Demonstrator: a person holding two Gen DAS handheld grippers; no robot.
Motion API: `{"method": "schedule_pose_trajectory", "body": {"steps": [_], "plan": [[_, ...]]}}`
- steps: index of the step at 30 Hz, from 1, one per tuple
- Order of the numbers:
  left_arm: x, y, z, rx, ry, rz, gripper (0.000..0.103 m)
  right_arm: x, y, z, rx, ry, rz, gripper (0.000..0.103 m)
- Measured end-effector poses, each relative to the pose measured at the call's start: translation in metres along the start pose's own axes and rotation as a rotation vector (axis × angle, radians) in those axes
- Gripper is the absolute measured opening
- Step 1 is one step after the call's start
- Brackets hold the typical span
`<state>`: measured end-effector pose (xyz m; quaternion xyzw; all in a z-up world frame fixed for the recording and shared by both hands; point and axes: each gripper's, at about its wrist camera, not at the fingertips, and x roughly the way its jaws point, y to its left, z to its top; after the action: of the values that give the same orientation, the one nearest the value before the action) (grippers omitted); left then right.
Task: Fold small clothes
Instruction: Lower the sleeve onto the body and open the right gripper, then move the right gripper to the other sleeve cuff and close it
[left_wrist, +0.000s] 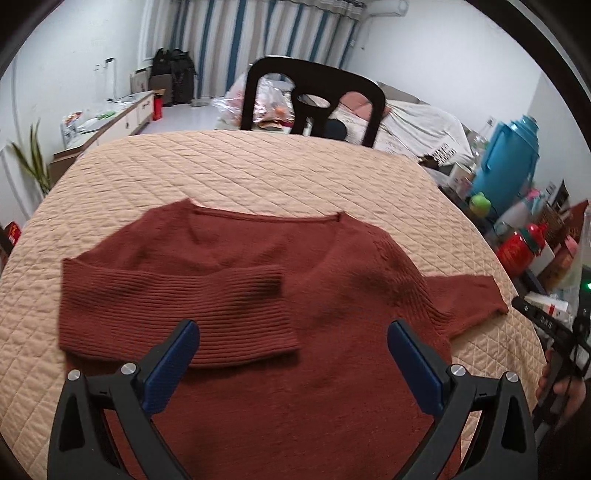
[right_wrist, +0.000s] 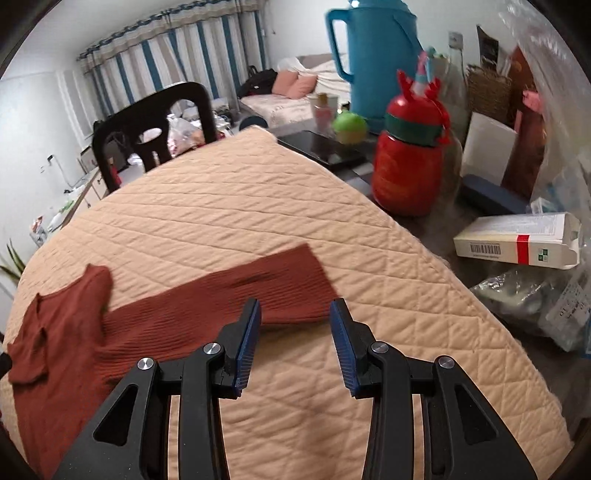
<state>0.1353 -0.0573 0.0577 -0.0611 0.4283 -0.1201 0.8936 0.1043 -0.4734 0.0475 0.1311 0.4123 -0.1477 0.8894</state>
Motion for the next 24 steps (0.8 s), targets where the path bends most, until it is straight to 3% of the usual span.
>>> {"method": "schedule_pose_trajectory", "body": {"steps": [8, 24], "plan": [[0.023, -0.021, -0.003, 0.036, 0.057, -0.055, 0.103, 0.025, -0.012, 0.011, 0.026, 0.039, -0.01, 0.04], [0.042, -0.022, -0.007, 0.047, 0.102, -0.066, 0.103, 0.046, -0.007, 0.012, -0.009, 0.072, -0.06, 0.04]]}}
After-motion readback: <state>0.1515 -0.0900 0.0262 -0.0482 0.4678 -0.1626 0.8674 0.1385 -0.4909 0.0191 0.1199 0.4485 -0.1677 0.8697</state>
